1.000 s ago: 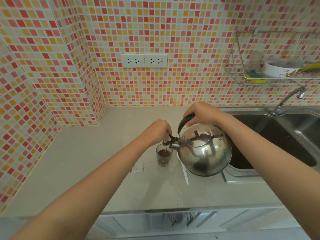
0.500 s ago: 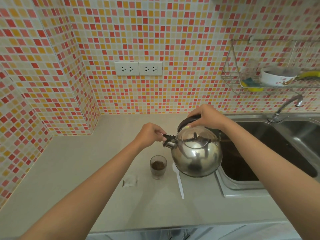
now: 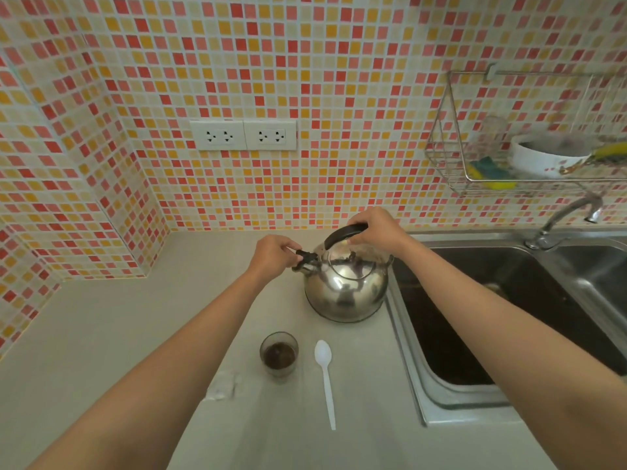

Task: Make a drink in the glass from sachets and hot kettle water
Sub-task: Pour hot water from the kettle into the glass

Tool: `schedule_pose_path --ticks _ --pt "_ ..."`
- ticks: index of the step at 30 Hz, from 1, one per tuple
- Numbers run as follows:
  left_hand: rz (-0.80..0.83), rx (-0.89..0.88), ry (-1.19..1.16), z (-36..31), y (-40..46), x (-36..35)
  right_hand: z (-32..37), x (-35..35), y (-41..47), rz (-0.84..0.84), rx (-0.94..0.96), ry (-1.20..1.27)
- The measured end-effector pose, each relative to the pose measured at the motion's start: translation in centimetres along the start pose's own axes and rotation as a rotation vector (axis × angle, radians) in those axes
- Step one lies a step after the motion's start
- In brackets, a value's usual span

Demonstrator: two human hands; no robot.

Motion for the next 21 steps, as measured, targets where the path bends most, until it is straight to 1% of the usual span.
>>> schedule_pose_path --ticks 5,10,21 --pt "-0.043 0.046 -0.012 -0.1 2.6 -0.2 -1.4 0.0 3.0 0.007 -0.005 0.047" --pt "-0.053 0.088 0.015 0.0 4.7 -0.4 -2.5 -0.1 5.0 0.017 -0.024 0.102" --pt "-0.057 0.094 0.056 0.2 7.6 -0.7 -3.9 0.3 7.6 0.026 -0.044 0.124"
Point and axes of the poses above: each hand's wrist, its own y-axis towards the middle knuckle, its own x-axis out of the back of the hand, z = x × y, the point moved 2 cm from there along y, towards the middle knuckle, and after that the axes turned 13 degrees about z, right-handed, at the moved point
